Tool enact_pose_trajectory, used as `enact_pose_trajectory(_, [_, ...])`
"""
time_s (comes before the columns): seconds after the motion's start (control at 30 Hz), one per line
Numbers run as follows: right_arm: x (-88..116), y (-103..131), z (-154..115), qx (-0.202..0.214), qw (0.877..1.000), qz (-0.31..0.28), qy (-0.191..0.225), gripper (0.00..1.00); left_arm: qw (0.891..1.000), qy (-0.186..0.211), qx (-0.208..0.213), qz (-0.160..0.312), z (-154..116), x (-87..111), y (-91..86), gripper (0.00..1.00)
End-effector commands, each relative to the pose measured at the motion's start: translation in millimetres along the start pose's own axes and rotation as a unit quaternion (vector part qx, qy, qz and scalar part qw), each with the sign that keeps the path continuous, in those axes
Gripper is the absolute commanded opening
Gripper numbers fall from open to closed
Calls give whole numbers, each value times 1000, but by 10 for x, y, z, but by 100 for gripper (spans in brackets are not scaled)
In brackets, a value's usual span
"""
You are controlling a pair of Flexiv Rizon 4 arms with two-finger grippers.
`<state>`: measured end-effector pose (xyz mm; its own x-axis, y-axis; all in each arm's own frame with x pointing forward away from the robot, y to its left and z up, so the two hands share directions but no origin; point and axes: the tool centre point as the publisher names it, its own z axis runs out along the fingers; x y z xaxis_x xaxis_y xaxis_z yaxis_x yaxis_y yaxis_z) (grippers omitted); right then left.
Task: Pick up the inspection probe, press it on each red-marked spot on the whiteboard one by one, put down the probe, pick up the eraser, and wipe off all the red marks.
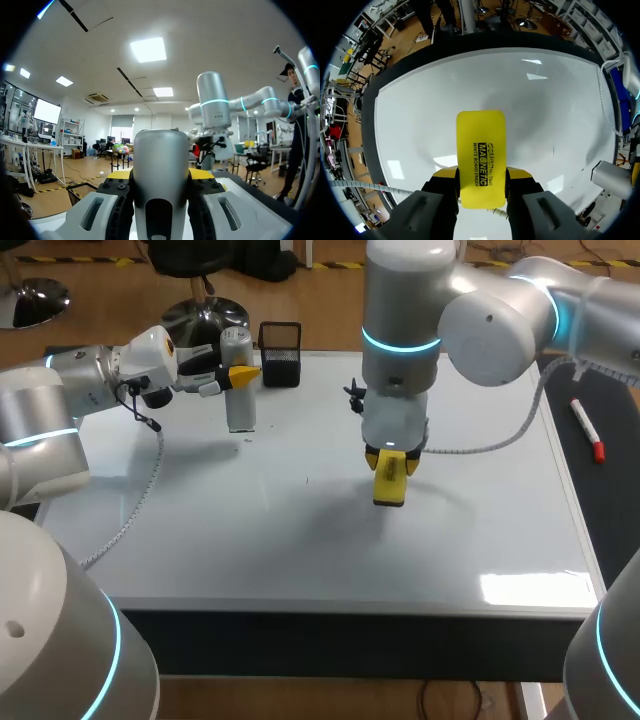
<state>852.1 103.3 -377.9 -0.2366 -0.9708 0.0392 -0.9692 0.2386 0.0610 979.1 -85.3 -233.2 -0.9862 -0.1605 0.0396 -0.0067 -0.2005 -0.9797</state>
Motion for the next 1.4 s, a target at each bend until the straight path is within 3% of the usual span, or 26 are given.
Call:
enact_pose_trajectory(0.03, [33,-238,22,3,1000,-1,9,0,1000,0,1,1,5,1,-4,0])
enact_pose_trajectory(0.43, [169,-1014,-12,24,1000,3,16,0,1000,0,1,1,5,1,-4,0])
enact_pose_trajectory(0.67, [223,-1594,-73,23,1000,7,-11,0,1000,0,1,1,5,1,-4,0])
enact_pose_trajectory(0.9, [163,-2198,-169,18,1000,3,-5,0,1000,0,1,1,5,1,-4,0])
enact_pose_trajectory(1.03, [0,-2380,-302,25,1000,-11,-3,0,1000,0,1,1,5,1,-4,0])
enact_pose_trajectory(1.17, [-265,-2376,-450,36,999,-31,-8,0,1000,0,1,1,5,1,-4,0])
enact_pose_trajectory(1.4, [-514,-2415,-488,41,998,-54,-19,0,1000,0,1,1,5,1,-4,0])
